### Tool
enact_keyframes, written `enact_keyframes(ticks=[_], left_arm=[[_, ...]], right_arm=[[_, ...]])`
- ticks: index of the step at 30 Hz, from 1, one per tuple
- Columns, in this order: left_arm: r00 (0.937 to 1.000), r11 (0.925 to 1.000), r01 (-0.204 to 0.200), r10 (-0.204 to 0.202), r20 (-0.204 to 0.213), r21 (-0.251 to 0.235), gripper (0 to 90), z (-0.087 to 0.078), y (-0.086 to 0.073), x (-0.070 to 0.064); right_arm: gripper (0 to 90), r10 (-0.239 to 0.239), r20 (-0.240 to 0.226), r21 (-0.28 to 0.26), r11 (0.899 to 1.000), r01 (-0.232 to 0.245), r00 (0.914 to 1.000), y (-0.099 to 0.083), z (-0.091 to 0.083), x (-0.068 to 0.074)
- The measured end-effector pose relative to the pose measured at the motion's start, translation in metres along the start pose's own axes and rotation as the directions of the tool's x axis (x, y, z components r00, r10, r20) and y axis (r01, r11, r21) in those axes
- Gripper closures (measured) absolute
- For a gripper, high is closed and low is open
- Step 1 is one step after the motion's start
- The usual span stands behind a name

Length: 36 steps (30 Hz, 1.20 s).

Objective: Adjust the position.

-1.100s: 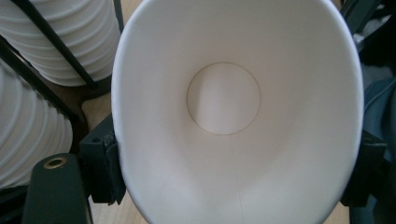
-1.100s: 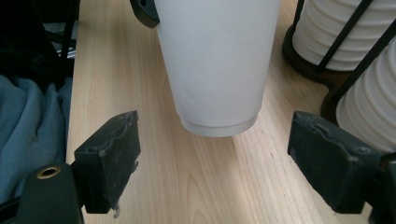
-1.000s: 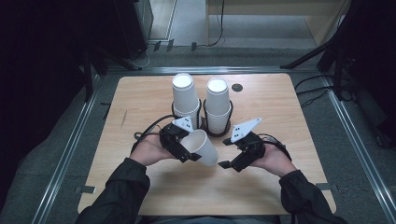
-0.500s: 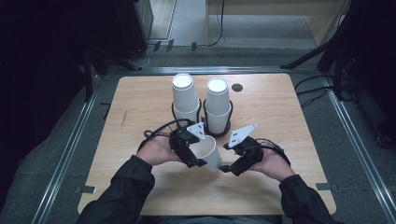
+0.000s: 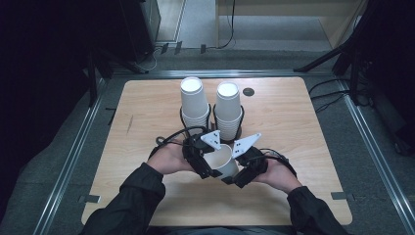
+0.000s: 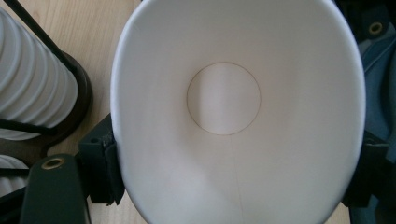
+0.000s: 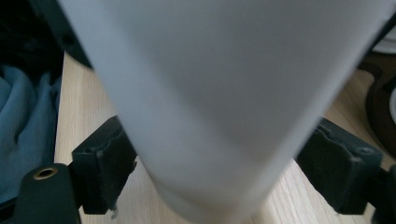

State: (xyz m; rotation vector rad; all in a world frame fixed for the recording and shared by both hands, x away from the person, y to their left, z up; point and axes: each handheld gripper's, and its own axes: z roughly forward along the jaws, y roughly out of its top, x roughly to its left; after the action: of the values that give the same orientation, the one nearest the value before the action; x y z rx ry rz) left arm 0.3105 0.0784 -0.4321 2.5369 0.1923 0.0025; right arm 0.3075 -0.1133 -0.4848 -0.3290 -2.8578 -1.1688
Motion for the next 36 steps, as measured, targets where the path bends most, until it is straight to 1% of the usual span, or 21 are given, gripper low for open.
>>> enact_keyframes(ticks=[1,2,3,6,8,11,14,16,20,21,22,23,24,27,28,30,31,32,33,35,36], left_arm=[[1.0000,1.0000,-0.001,0.001,-0.004,-0.002,16.7,0.000,0.000,0.000],[1.0000,1.0000,-0.001,0.001,-0.004,-0.002,16.6,0.000,0.000,0.000],[1.0000,1.0000,0.003,-0.003,-0.005,-0.006,16.6,0.000,0.000,0.000],[1.0000,0.9999,0.002,-0.002,-0.002,-0.010,15.9,-0.001,-0.001,0.001],[0.9995,0.9996,0.026,-0.026,0.019,-0.014,14.4,0.000,-0.002,0.003],[0.9990,0.9995,0.032,-0.032,0.030,-0.001,13.0,0.001,-0.004,0.005],[0.9991,0.9995,0.031,-0.031,0.028,-0.001,11.6,0.001,-0.004,0.005],[0.9996,0.9996,0.024,-0.024,0.016,-0.015,11.0,0.001,-0.003,0.004],[0.9993,0.9990,0.036,-0.036,0.010,-0.027,8.6,-0.001,-0.003,0.005],[0.9989,0.9987,0.046,-0.045,0.008,-0.024,8.6,-0.001,-0.003,0.005],[0.9973,0.9977,0.068,-0.067,0.028,-0.010,3.5,0.000,-0.003,0.007],[0.9962,0.9967,0.081,-0.080,0.035,-0.009,2.5,0.000,-0.003,0.007],[0.9977,0.9978,0.065,-0.065,0.017,-0.014,2.5,0.000,-0.003,0.006],[0.9975,0.9969,0.070,-0.070,-0.006,-0.035,2.1,-0.003,-0.004,0.008],[0.9970,0.9963,0.076,-0.077,-0.007,-0.040,2.1,-0.004,-0.004,0.008],[0.9956,0.9940,0.093,-0.093,0.014,-0.058,2.1,-0.007,-0.007,0.011],[0.9956,0.9940,0.093,-0.093,0.014,-0.058,2.1,-0.007,-0.007,0.011],[0.9962,0.9945,0.087,-0.087,0.004,-0.058,2.1,-0.009,-0.008,0.011],[0.9951,0.9928,0.099,-0.099,0.004,-0.068,2.1,-0.011,-0.011,0.012],[0.9950,0.9922,0.100,-0.100,0.001,-0.074,2.1,-0.012,-0.012,0.014],[0.9940,0.9908,0.109,-0.110,0.002,-0.080,2.2,-0.013,-0.014,0.015]], right_arm=[[16.9,0.006,-0.002,-0.014,1.000,-0.006,1.0000,0.002,0.001,0.001],[16.9,0.006,-0.002,-0.014,1.000,-0.006,1.0000,0.002,0.001,0.001],[22.8,-0.006,-0.009,-0.026,1.000,0.006,0.9999,0.003,0.000,0.001],[23.3,-0.013,0.001,-0.027,1.000,0.013,0.9999,0.003,0.000,0.002],[23.4,-0.008,-0.010,-0.026,1.000,0.007,0.9999,0.004,-0.001,0.002],[23.3,0.003,-0.027,-0.018,1.000,-0.003,0.9996,0.004,0.001,0.002],[23.3,-0.004,-0.021,-0.015,1.000,0.003,0.9998,0.004,0.001,0.001],[23.3,-0.005,-0.020,-0.020,1.000,0.004,0.9998,0.004,0.000,0.001],[23.3,-0.003,-0.013,-0.031,1.000,0.003,0.9999,0.004,-0.003,0.001],[23.3,-0.004,-0.012,-0.031,1.000,0.004,0.9999,0.004,-0.004,0.000],[23.3,0.002,-0.003,-0.033,0.999,-0.002,1.0000,0.004,-0.006,-0.001],[23.2,0.004,0.002,-0.035,0.999,-0.004,1.0000,0.003,-0.006,-0.002],[23.2,0.004,0.002,-0.035,0.999,-0.004,1.0000,0.003,-0.006,-0.002],[23.2,0.012,0.007,-0.043,0.999,-0.012,0.9999,0.002,-0.011,-0.004],[23.2,0.011,0.013,-0.048,0.999,-0.010,0.9999,0.002,-0.013,-0.005],[23.1,0.018,0.023,-0.058,0.998,-0.016,0.9996,0.002,-0.019,-0.007],[23.1,0.018,0.023,-0.060,0.998,-0.016,0.9996,0.002,-0.021,-0.007],[23.1,0.018,0.023,-0.060,0.998,-0.016,0.9996,0.002,-0.021,-0.007],[23.1,0.032,0.030,-0.064,0.997,-0.030,0.9990,0.001,-0.025,-0.008],[23.0,0.029,0.033,-0.068,0.997,-0.027,0.9990,0.001,-0.026,-0.009],[23.1,0.035,0.036,-0.068,0.997,-0.033,0.9987,0.001,-0.028,-0.009]])
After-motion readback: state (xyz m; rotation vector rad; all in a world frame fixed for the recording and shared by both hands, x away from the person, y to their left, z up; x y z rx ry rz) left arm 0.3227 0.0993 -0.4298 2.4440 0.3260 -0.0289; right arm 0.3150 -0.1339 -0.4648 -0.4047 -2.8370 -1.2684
